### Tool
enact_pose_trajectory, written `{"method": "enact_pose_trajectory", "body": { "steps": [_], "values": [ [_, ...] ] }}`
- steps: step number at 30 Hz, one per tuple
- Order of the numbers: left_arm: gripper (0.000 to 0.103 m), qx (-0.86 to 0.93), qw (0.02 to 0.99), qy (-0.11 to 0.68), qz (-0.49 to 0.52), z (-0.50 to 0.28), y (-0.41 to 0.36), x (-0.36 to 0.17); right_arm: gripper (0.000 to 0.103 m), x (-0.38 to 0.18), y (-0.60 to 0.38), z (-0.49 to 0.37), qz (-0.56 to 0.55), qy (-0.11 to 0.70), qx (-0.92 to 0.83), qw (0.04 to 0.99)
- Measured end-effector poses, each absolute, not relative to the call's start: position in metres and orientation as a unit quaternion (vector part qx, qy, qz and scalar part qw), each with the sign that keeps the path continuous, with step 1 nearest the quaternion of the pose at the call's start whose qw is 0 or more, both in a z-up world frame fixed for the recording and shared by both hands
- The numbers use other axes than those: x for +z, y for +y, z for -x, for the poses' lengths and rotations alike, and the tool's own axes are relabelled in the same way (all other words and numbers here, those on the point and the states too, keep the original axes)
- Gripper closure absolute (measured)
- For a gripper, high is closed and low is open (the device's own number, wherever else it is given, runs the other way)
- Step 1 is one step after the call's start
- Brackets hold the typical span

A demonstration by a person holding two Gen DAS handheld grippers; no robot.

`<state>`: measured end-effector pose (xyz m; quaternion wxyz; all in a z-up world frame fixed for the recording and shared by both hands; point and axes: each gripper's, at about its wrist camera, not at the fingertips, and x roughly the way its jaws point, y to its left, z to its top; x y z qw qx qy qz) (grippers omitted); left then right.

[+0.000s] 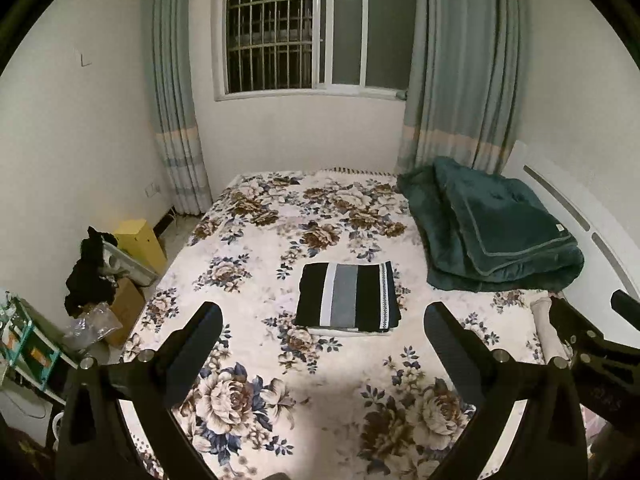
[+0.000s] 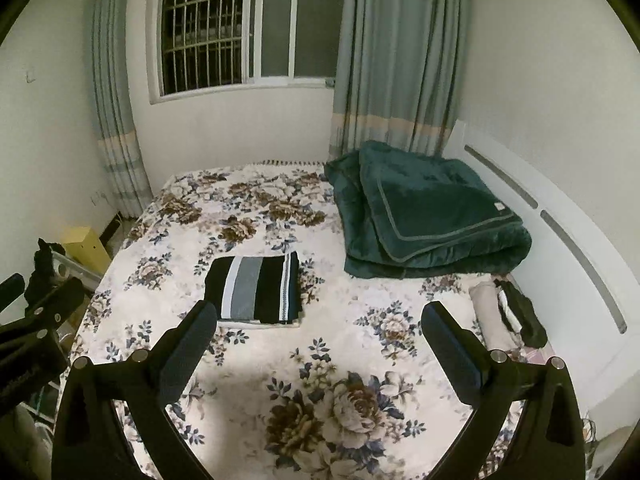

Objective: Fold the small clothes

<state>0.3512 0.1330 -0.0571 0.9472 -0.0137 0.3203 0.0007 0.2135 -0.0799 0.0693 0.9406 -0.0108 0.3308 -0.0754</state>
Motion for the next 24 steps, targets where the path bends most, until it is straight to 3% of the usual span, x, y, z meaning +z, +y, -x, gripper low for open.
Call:
{"method": "enact_pose_trajectory", "body": {
  "steps": [12, 24],
  "values": [
    [0.0, 0.003, 0.952, 0.306, 0.015, -0.321, 0.123, -0.039, 0.0, 0.105, -0.091, -0.17, 0.016, 0.313, -0.057, 0.948],
    [0.0, 0.013, 0.954, 0.299, 0.011, -0.316, 0.122, -0.035, 0.0, 0.109, -0.097, -0.182, 0.022, 0.309, -0.045, 0.95]
  ]
}}
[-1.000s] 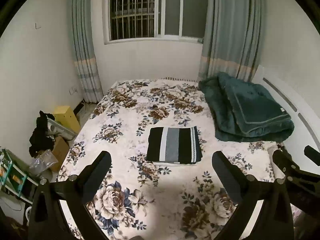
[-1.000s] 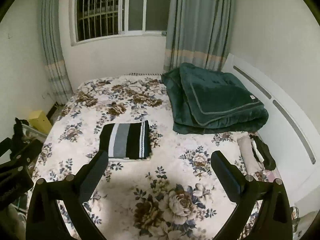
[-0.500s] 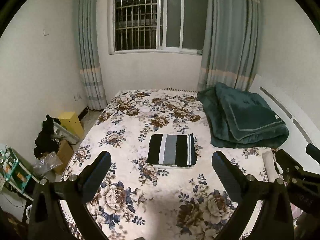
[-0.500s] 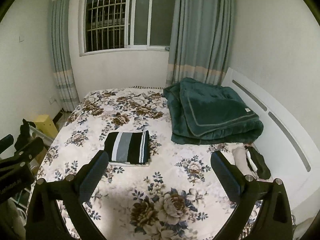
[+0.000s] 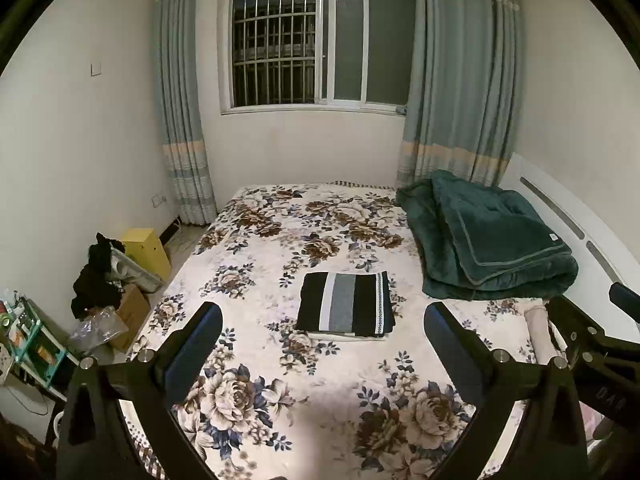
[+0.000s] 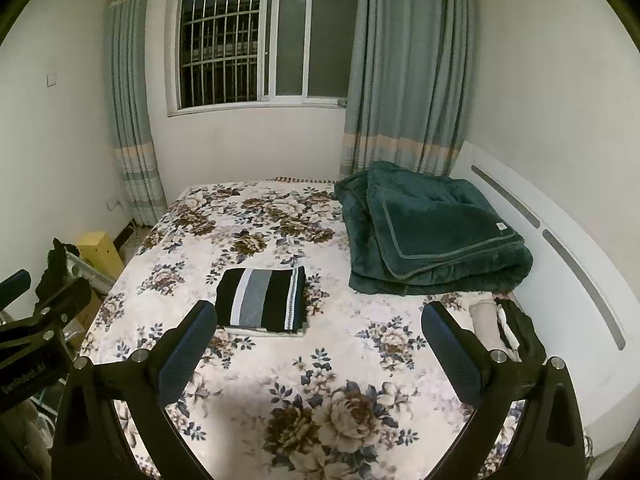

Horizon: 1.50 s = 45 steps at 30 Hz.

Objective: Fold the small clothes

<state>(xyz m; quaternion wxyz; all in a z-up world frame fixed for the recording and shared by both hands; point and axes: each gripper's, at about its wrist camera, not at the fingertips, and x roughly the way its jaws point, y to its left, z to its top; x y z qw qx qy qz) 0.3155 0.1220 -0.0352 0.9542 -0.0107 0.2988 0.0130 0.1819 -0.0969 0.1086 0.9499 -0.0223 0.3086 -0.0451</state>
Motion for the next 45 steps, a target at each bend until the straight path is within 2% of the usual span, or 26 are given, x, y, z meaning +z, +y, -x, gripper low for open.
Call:
{"method": "enact_pose_trajectory", "body": {
  "steps": [45],
  "values": [
    [0.0, 0.006, 0.955, 0.296, 0.013, -0.314, 0.107, -0.029, 0.0, 0.108, -0.087, -0.19, 0.022, 0.314, -0.038, 0.948]
  ]
}}
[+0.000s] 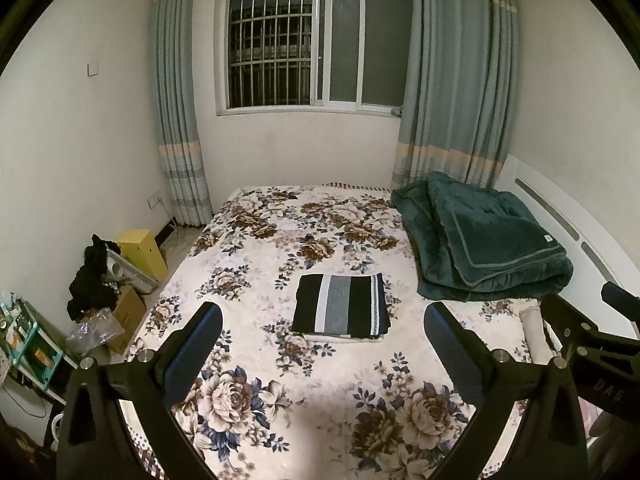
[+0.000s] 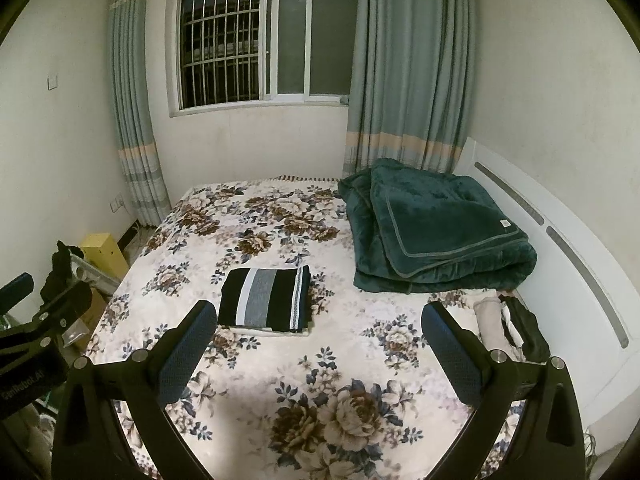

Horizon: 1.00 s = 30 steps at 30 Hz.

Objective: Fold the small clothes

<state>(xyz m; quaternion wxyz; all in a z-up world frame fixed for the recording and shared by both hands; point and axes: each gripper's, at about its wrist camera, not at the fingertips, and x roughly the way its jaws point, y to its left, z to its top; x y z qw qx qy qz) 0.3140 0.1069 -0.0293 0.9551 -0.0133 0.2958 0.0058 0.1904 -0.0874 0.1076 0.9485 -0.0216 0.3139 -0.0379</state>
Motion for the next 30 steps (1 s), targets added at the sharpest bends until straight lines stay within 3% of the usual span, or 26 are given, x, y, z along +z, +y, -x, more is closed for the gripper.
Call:
{"method": "enact_pose_trajectory", "body": {
  "steps": [30],
  "values": [
    [0.0, 0.008, 0.957, 0.29, 0.013, -0.3164, 0.1095, -0.0256, 0.0, 0.1098, -0.0779, -0.1824, 0.017, 0.311, -0.048, 0.949]
  ]
}}
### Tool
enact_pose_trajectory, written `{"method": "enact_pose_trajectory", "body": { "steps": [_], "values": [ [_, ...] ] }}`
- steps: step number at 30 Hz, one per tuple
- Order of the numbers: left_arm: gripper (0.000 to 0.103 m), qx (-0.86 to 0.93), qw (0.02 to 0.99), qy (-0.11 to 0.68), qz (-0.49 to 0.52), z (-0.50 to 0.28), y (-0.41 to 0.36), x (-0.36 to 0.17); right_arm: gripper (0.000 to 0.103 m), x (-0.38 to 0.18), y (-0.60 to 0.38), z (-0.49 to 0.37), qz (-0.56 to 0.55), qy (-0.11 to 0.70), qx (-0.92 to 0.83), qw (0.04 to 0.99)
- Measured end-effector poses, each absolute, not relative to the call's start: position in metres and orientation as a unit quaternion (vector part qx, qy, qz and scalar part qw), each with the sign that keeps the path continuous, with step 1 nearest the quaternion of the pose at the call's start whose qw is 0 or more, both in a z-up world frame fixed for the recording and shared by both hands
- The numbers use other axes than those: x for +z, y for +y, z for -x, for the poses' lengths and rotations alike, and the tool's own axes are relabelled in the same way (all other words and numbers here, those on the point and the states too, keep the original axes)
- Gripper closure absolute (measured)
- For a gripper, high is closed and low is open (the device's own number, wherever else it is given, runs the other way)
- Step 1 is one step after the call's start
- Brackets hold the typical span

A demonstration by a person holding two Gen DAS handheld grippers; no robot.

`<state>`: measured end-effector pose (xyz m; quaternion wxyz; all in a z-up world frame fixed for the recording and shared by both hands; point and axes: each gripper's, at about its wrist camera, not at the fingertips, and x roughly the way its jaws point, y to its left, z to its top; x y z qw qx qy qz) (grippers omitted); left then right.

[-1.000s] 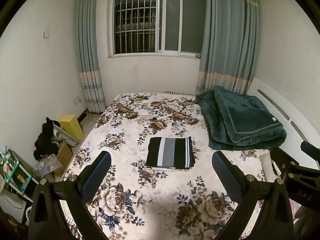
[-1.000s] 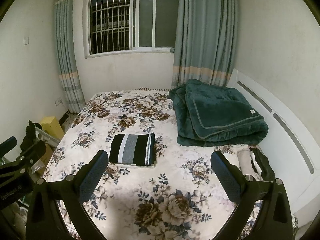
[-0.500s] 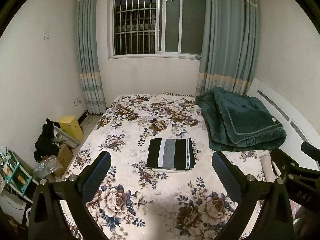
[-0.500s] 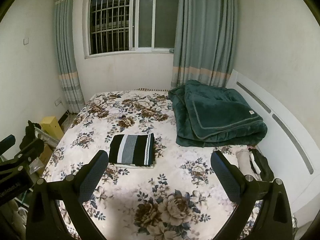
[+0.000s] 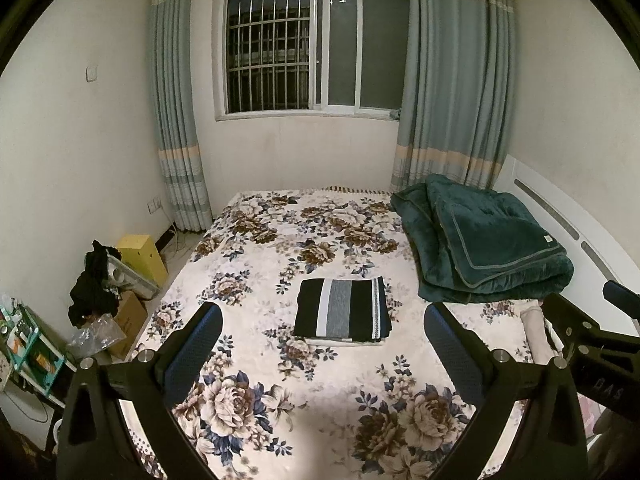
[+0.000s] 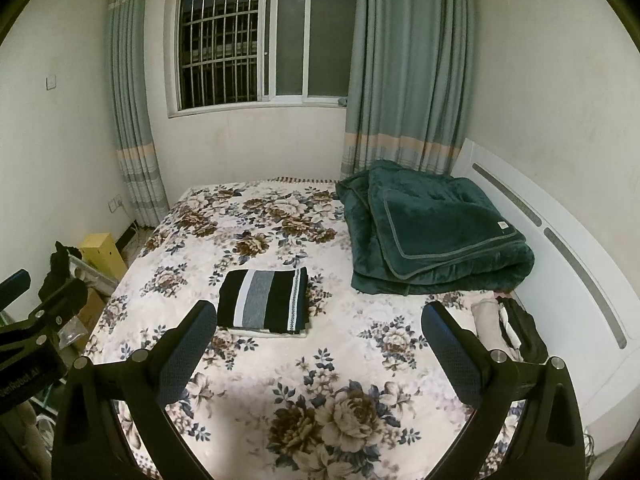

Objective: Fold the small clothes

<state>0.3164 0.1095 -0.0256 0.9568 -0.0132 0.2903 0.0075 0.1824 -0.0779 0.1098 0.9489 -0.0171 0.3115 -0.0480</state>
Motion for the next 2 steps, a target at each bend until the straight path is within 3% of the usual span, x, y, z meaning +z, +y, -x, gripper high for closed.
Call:
{"method": "enact_pose_trajectory", "body": {
  "steps": [2],
  "values": [
    [0.0, 0.006, 0.957, 0.288, 0.012, -0.3171, 0.11, -0.0233, 0.0, 0.1095, -0.0785, -0.1813, 0.016, 0.311, -0.049, 0.949]
  ]
}}
